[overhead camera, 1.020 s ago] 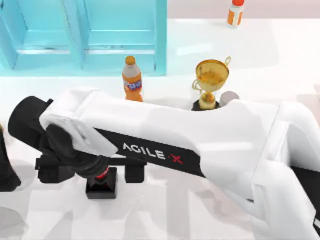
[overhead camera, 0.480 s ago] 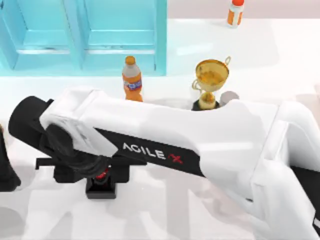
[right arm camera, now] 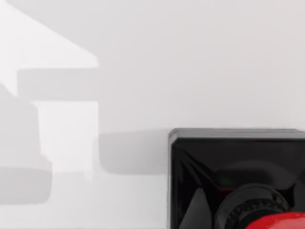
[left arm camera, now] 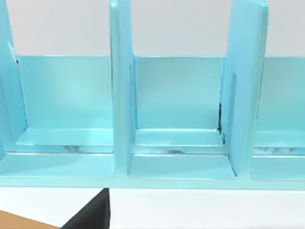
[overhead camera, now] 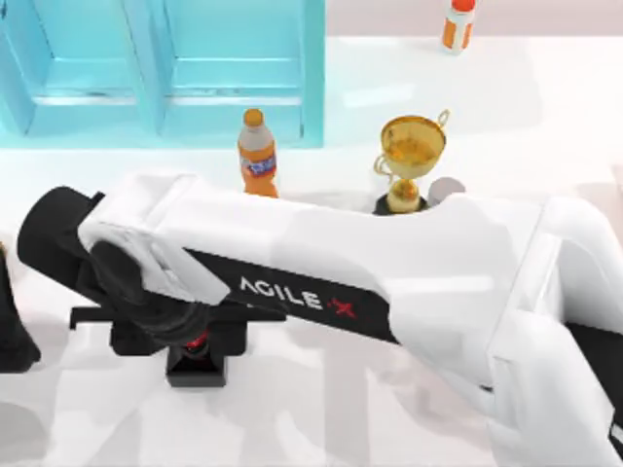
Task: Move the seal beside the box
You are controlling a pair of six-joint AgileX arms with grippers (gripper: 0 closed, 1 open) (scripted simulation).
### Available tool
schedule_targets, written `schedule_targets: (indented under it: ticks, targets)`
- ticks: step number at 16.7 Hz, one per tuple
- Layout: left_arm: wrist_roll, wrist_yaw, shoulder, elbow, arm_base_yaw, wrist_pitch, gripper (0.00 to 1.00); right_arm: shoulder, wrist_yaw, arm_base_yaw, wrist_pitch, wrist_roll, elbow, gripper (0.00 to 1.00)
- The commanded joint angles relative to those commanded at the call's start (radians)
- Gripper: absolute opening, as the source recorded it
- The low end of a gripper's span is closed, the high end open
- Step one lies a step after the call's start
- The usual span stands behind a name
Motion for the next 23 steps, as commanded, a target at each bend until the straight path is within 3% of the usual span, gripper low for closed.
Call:
schedule_targets:
  ticks: [7, 14, 20, 23]
  targets:
    - [0.0, 0.0, 0.0, 0.0, 0.0, 0.0, 1.0, 0.0, 0.0, 0.002, -0.017, 0.004, 0.016, 0.0]
    - [0.0, 0.0, 0.0, 0.0, 0.0, 0.0, 1.0, 0.011, 0.0, 0.002, -0.205, 0.001, 0.216, 0.0]
    - [0.0, 0.0, 0.0, 0.0, 0.0, 0.0, 1.0, 0.001, 0.001, 0.004, -0.209, -0.007, 0.209, 0.0]
    - [0.0, 0.0, 0.0, 0.0, 0.0, 0.0, 1.0, -0.078, 0.007, -0.006, -0.219, -0.084, 0.124, 0.0]
